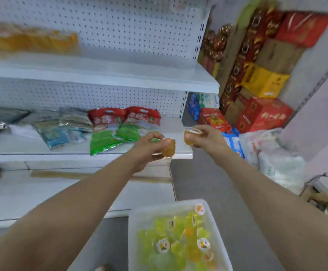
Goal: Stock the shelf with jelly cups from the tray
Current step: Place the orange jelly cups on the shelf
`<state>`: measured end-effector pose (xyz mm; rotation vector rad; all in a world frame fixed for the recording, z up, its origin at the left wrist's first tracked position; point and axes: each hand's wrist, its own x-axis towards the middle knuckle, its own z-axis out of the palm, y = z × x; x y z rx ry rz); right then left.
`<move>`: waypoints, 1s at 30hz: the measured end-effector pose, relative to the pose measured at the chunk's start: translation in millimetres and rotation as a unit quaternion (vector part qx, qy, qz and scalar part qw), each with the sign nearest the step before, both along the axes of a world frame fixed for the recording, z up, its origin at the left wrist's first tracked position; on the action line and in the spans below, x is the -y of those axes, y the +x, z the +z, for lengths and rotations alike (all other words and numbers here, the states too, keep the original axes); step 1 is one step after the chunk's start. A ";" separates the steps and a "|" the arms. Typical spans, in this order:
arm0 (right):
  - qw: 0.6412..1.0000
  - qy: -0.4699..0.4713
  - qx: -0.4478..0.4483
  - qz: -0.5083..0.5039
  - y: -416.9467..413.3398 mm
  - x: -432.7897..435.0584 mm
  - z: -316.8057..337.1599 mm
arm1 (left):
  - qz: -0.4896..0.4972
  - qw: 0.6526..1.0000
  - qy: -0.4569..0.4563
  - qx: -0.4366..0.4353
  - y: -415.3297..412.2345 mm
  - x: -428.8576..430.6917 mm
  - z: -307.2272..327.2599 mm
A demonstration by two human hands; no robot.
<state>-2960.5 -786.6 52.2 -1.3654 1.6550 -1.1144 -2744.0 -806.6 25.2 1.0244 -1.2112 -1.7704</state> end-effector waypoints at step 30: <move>0.984 -0.087 -0.107 0.109 393.5 283.0 132.6 | 0.047 0.722 -0.266 0.637 388.5 287.8 222.7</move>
